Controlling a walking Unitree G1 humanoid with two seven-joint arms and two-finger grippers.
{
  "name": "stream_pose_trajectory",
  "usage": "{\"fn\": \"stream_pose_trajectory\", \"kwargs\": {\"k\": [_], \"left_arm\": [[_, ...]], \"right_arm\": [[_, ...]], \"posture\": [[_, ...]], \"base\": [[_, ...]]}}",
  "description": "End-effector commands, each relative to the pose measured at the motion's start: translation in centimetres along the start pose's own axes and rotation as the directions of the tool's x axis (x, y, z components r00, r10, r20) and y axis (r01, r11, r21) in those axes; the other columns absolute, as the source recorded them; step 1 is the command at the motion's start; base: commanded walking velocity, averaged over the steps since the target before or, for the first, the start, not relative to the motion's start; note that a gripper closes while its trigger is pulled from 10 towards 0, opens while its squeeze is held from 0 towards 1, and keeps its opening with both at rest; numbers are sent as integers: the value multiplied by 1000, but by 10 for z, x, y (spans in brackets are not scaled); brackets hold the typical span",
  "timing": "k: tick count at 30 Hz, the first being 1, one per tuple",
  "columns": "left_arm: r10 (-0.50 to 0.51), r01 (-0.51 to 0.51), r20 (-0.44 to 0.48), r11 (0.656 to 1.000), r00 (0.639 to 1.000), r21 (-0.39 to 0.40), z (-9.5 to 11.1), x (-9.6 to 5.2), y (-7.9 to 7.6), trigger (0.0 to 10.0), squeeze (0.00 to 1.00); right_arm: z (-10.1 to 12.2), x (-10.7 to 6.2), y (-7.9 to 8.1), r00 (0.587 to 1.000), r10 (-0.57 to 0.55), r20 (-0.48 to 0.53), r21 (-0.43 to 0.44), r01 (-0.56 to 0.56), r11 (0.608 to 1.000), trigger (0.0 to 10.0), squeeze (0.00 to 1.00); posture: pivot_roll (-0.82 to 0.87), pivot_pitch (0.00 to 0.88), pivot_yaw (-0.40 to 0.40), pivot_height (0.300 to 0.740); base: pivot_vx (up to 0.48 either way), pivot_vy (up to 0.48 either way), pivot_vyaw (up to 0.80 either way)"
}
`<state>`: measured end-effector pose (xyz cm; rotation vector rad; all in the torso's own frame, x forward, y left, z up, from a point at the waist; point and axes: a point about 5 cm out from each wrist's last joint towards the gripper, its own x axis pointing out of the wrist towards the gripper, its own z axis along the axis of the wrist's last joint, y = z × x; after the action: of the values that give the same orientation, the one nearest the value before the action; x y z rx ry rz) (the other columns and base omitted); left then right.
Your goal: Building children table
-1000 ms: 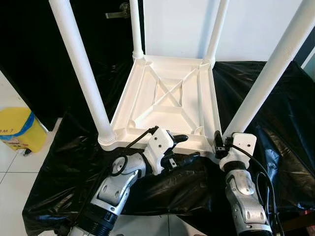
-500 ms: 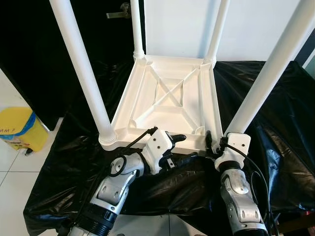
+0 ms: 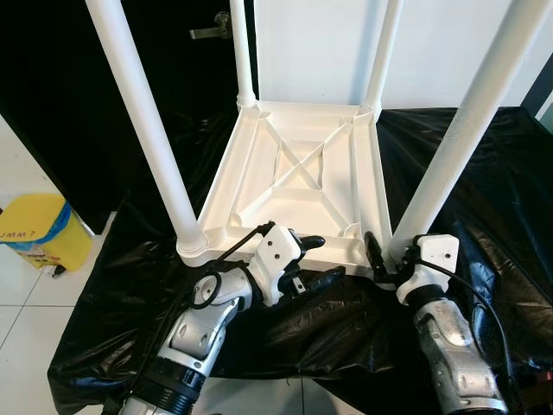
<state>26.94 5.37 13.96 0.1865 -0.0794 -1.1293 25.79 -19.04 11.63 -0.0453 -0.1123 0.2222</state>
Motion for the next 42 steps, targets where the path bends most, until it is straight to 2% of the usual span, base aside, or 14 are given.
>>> {"fn": "stream_pose_trajectory", "kwargs": {"k": [1, 2, 5, 7, 10, 12, 16, 20, 22, 33, 34, 38, 41, 42], "left_arm": [[25, -25, -22, 1000, 999, 5, -3, 1, 3, 10000, 0], [17, -17, -25, 1000, 1000, 10, -2, 1, 4, 10000, 0], [17, -17, -25, 1000, 1000, 10, -2, 1, 4, 10000, 0], [14, -14, -26, 1000, 1000, 11, -2, 1, 5, 10000, 0], [4, -4, -21, 1000, 1000, 7, -1, 3, 4, 10000, 0], [4, -4, -21, 1000, 1000, 7, -1, 3, 4, 10000, 0], [-9, 9, -15, 1000, 1000, 6, 0, 5, 3, 10000, 0], [-10, 10, -13, 1000, 1000, 8, 1, 6, 4, 10000, 0], [-7, 7, -8, 1000, 1000, 11, 2, 7, 5, 10000, 0], [-2, 2, -2, 1000, 1000, 3, 2, 7, 3, 10000, 0], [-3, 3, 0, 1000, 1000, -1, 2, 8, 2, 10000, 0], [-6, 6, 3, 1000, 1000, -6, 2, 9, 2, 10000, 0], [-7, 7, 7, 1000, 1000, -16, 2, 11, 0, 10000, 0], [-7, 7, 7, 1000, 1000, -16, 2, 11, 0, 10000, 0]], "right_arm": [[0, -1, -1, 997, 82, -10, 2, -81, 997, 10000, 0], [0, -1, -7, 988, 151, -30, -10, -151, 988, 10000, 0], [0, -1, -7, 988, 151, -30, -10, -151, 988, 10000, 0], [-1, -1, -12, 974, 218, -55, -14, -219, 976, 10000, 0], [-3, 7, -21, 929, 349, -119, -31, -355, 934, 10000, 0], [-3, 7, -21, 929, 349, -119, -31, -355, 934, 10000, 0], [-2, 21, -28, 874, 455, -173, -52, -469, 882, 10000, 0], [-1, 26, -30, 860, 477, -182, -58, -494, 868, 10000, 0], [1, 32, -32, 839, 506, -200, -66, -527, 848, 0, 0], [-5, 25, -41, 823, 518, -232, -48, -541, 840, 0, 0], [-7, 23, -41, 833, 500, -238, -40, -523, 851, 10000, 0], [-11, 20, -42, 859, 455, -233, -25, -473, 881, 10000, 0], [-13, 16, -36, 920, 333, -208, -14, -343, 939, 10000, 0], [-13, 16, -36, 920, 333, -208, -14, -343, 939, 10000, 0]], "posture": [[-177, 0, 45, 740], [-178, 0, 45, 740], [-178, 0, 45, 740], [-178, 0, 44, 740], [-178, 0, 46, 740], [-178, 0, 46, 740], [-180, 0, 49, 740], [-178, 0, 48, 740], [-175, 0, 48, 740], [-184, 0, 47, 740], [-191, 0, 48, 740], [-198, 0, 46, 740], [-206, 0, 41, 740], [-206, 0, 41, 740]], "base": [[0, 0, 0], [0, 0, 0], [0, 0, 0], [0, 0, 0], [0, 0, 0], [0, 0, 0], [0, 0, 0], [0, 0, 0], [0, 0, 0], [0, 0, 0], [0, 0, 0], [0, 0, 0], [0, 0, 0], [0, 0, 0]]}}
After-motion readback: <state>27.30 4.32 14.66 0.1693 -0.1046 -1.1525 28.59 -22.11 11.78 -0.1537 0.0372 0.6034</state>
